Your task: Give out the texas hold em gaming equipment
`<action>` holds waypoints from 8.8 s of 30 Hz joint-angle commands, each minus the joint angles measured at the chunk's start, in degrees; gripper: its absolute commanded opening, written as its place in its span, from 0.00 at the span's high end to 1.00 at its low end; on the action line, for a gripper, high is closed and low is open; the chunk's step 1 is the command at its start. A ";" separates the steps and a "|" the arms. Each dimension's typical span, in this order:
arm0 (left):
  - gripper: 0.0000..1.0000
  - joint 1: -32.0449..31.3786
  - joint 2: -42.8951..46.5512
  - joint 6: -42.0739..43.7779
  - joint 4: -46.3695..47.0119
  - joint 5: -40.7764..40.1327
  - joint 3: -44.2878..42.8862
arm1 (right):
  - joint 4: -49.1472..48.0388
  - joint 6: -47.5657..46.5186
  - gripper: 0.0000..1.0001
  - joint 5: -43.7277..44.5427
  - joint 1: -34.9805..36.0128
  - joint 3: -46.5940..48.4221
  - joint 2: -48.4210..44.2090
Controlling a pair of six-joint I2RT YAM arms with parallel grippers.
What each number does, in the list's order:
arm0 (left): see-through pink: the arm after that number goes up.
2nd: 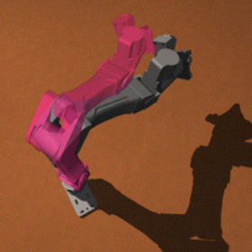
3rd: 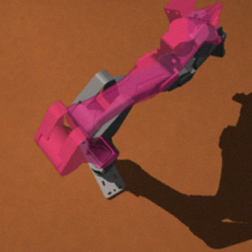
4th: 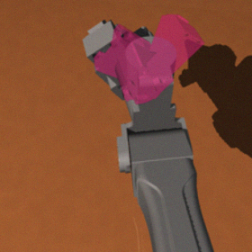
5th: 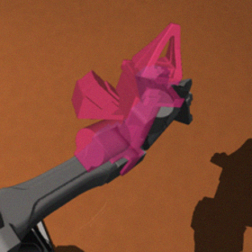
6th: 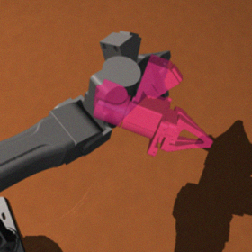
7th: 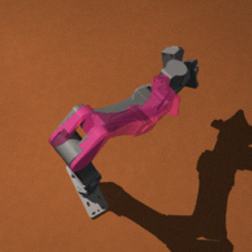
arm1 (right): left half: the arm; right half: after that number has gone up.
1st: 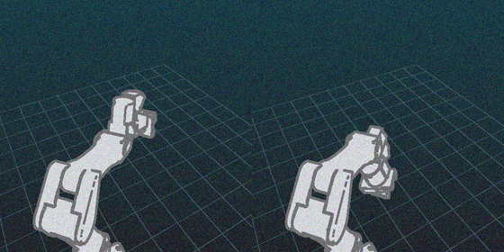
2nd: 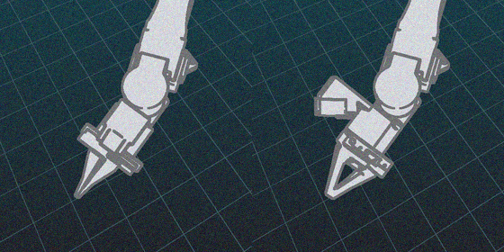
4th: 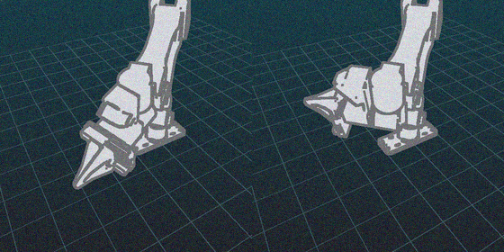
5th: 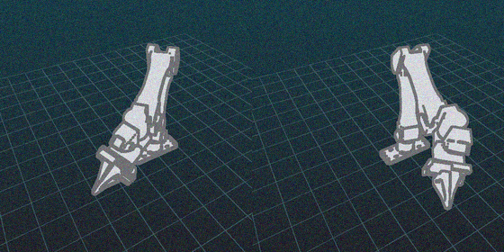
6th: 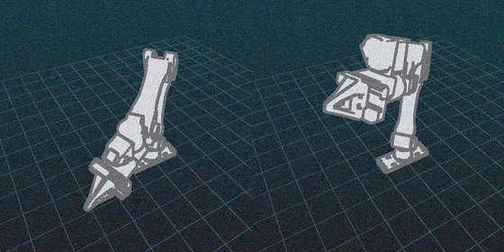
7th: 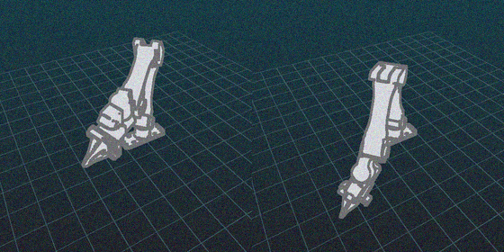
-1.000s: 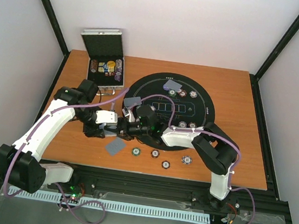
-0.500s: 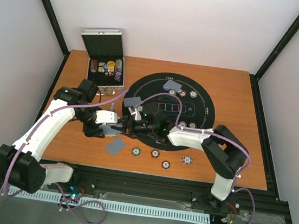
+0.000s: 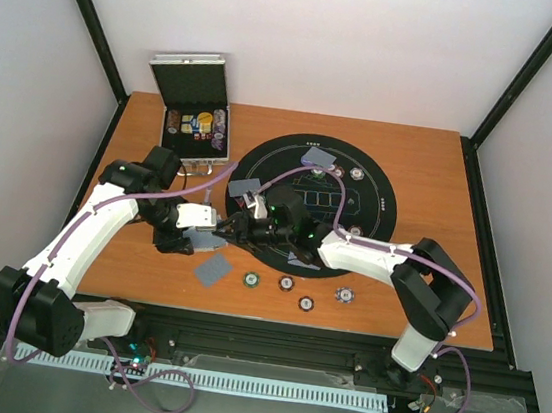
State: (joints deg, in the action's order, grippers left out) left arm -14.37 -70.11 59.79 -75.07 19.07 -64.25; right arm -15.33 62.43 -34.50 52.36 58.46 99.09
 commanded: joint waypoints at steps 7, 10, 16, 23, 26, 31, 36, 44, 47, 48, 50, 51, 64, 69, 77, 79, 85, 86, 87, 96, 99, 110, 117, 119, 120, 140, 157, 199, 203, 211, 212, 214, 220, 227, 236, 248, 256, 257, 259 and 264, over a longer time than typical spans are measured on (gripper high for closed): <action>0.99 0.11 0.94 0.67 -0.78 0.99 -1.08 | 2.66 -0.61 0.84 1.21 -0.06 0.63 -3.31; 0.99 0.13 0.85 0.78 -0.63 0.80 -0.97 | 3.68 -0.85 0.92 1.17 -0.19 0.98 -3.95; 0.99 0.13 0.72 0.68 -0.44 0.49 -1.05 | 9.44 -3.06 0.97 1.40 -2.06 2.57 -6.03; 0.99 0.11 0.50 0.70 -0.35 0.42 -1.19 | 13.47 -5.82 0.97 -1.32 -9.59 1.89 -9.06; 0.99 0.13 0.33 0.69 -0.33 0.50 -1.32 | 14.99 -7.52 0.97 -3.71 -14.00 2.07 -9.70; 0.99 0.13 0.19 0.79 -0.34 0.40 -1.65 | 21.77 -13.71 0.97 -7.01 -22.95 6.87 -6.68; 0.99 0.13 0.13 0.61 -0.35 0.56 -1.76 | 29.04 -20.40 0.97 -8.43 -33.43 17.66 2.33; 0.99 0.13 -0.59 -0.04 -0.76 0.57 -2.58 | 43.65 -27.57 0.97 -5.52 -41.38 46.07 25.67; 0.99 0.13 -0.30 -0.24 -0.85 0.91 -2.51 | 47.20 -28.13 0.97 -4.52 -42.42 54.58 33.06; 0.99 0.13 -0.23 -0.28 -0.88 1.04 -2.50 | 48.09 -28.15 0.97 -4.20 -42.77 56.89 35.55; 0.99 0.13 -0.16 -0.29 -0.99 1.06 -2.33 | 49.09 -28.08 0.97 -3.58 -43.24 60.83 38.33; 0.99 0.13 -0.08 -0.27 -1.03 1.00 -2.25 | 49.41 -28.00 0.97 -3.29 -43.44 62.18 39.38; 0.99 0.13 1.16 -0.73 -1.92 1.73 -2.06 | 54.27 -29.73 0.41 3.93 -44.18 58.72 32.74; 0.99 0.13 0.93 -1.38 -2.35 2.65 -2.84 | 45.23 -27.86 0.33 2.78 -42.17 38.43 16.77; 0.99 0.16 1.27 -1.50 -1.52 1.89 -1.62 | 24.53 -16.72 0.21 1.48 -24.06 4.83 -9.93; 0.99 0.13 1.45 -1.59 -1.65 2.03 -1.81 | 18.31 -12.30 0.20 2.96 -18.01 -2.83 -14.03; 0.99 0.12 2.43 -1.23 -1.55 2.08 -0.94 | 6.61 -3.96 0.19 7.20 -2.71 -8.09 -16.07; 0.99 0.13 2.42 -1.25 -1.58 2.11 -0.81 | 5.27 -3.31 0.19 7.52 -1.01 -7.79 -15.48; 0.99 0.14 2.51 -1.21 -1.66 2.25 -0.81 | 4.08 -2.43 0.19 7.63 0.46 -7.33 -14.61; 0.99 0.13 4.11 -1.00 -2.25 2.73 -0.44 | -1.64 -0.21 0.19 5.18 6.98 -0.05 -3.74; 0.99 0.13 4.44 -0.91 -2.42 2.94 -0.59 | -3.09 0.64 0.20 4.27 7.48 1.50 -1.42; 0.99 0.13 5.22 -0.38 -3.69 3.71 -1.47 | -8.95 5.00 0.22 1.39 7.18 3.79 6.40; 0.99 0.13 5.59 -0.02 -4.03 3.83 -1.87 | -11.81 6.64 0.26 1.60 4.45 -2.51 4.34; 0.99 0.15 5.60 0.03 -3.99 3.92 -1.93 | -11.83 6.50 0.28 1.56 3.81 -3.74 3.53; 0.99 0.14 5.59 -0.02 -3.96 3.97 -1.93 | -11.76 6.44 0.29 1.54 3.58 -4.20 3.17; 0.99 0.13 5.60 -0.02 -3.16 3.34 -1.15 | -3.69 1.66 0.34 1.01 3.19 -1.30 -4.74; 0.99 0.12 5.07 -0.26 -2.86 2.78 -0.89 | 1.63 -0.26 0.87 1.94 2.55 -2.03 -8.51; 0.99 0.13 4.72 -0.59 -2.29 2.62 -0.79 | 15.28 -12.94 0.97 -2.62 -28.98 -27.70 -20.76; 0.99 0.13 4.63 -0.62 -2.26 2.64 -0.94 | 12.39 -12.28 0.97 -2.76 -29.03 -27.34 -16.59; 0.99 0.13 4.63 -0.47 -2.45 2.68 -1.02 | 15.06 -14.19 0.88 -0.21 -28.98 -26.97 -15.72; 0.99 0.13 4.58 -0.46 -2.52 2.72 -0.97 | 16.76 -14.91 0.84 0.58 -28.98 -26.56 -16.60; 0.99 0.12 4.54 -0.38 -2.46 2.92 -0.97 | 19.83 -16.09 0.74 2.08 -28.98 -25.76 -18.81; 0.99 0.13 4.53 -0.29 -2.46 3.30 -1.22 | 29.37 -19.35 0.48 5.87 -29.02 -21.94 -23.99; 0.99 0.13 4.41 -0.07 -2.42 3.60 -1.22 | 33.93 -17.16 0.33 6.59 -26.24 -18.45 -31.32; 0.99 0.13 4.08 -0.37 -2.27 4.05 -1.49 | 17.39 -6.18 0.21 5.68 -5.97 -10.51 -25.02; 0.99 0.13 4.63 -0.39 -2.87 3.86 -2.01 | -3.52 1.54 0.20 1.30 4.81 -1.68 -6.55; 0.99 0.13 5.03 -0.20 -2.99 3.95 -1.76 | -8.71 4.69 0.21 -1.20 6.33 2.13 1.85; 0.99 0.13 5.07 -0.20 -3.00 3.89 -1.68 | -9.55 5.04 0.21 -1.49 6.35 2.52 3.10; 0.99 0.13 5.22 -0.13 -3.03 3.87 -1.74 | -9.96 5.51 0.21 -1.65 6.27 2.66 4.59; 0.99 0.13 5.74 0.27 -3.39 3.77 -1.89 | -12.62 7.36 0.22 -1.56 5.11 0.28 6.26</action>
State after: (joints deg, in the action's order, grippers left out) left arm -14.28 -65.73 58.98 -77.34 21.45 -64.14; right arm -23.09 67.59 -35.66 58.11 59.90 104.40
